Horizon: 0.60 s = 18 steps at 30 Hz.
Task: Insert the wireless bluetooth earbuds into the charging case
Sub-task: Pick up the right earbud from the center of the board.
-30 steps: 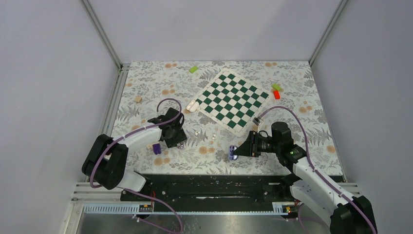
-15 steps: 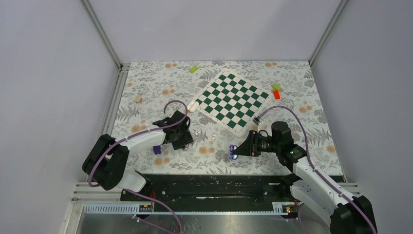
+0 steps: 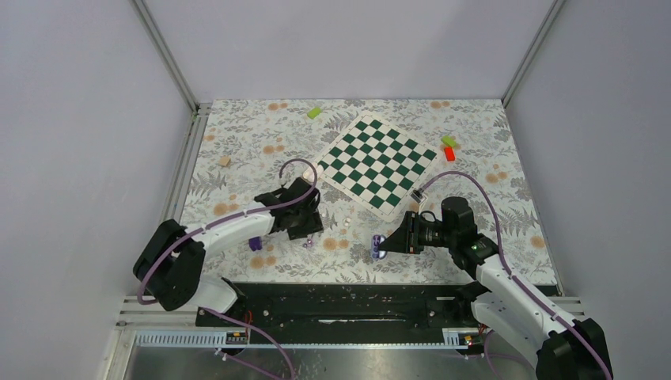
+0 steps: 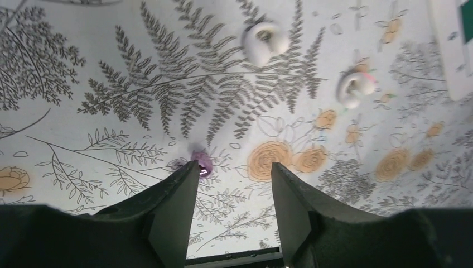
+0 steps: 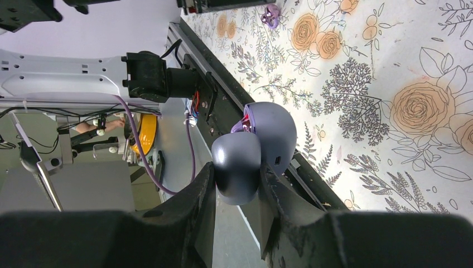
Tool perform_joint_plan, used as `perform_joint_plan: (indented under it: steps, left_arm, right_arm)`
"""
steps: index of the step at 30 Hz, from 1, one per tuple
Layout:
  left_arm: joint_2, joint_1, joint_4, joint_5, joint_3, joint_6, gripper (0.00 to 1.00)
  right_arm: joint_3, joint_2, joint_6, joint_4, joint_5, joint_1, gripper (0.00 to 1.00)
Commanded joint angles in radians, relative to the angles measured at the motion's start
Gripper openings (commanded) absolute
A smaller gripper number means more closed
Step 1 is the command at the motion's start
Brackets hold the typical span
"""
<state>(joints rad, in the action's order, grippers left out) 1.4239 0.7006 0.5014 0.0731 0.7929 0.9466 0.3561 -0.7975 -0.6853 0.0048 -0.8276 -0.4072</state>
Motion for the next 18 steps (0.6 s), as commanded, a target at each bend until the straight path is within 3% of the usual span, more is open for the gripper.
perform_joint_plan:
  steps: [1, 11, 18]
  left_arm:
    - [-0.073, 0.019, 0.066, 0.081, 0.085, -0.054, 0.52]
    - [-0.072, 0.119, 0.171, 0.211, 0.113, -0.093, 0.51]
    - [0.006, 0.135, 0.279, 0.281, 0.091, 0.132, 0.46]
  right_arm:
    - [0.051, 0.005, 0.013, 0.011, -0.002, -0.005, 0.0]
    - [0.076, -0.021, 0.015, 0.017, -0.015, -0.005, 0.0]
    - [0.081, -0.037, 0.014, 0.022, -0.026, -0.005, 0.0]
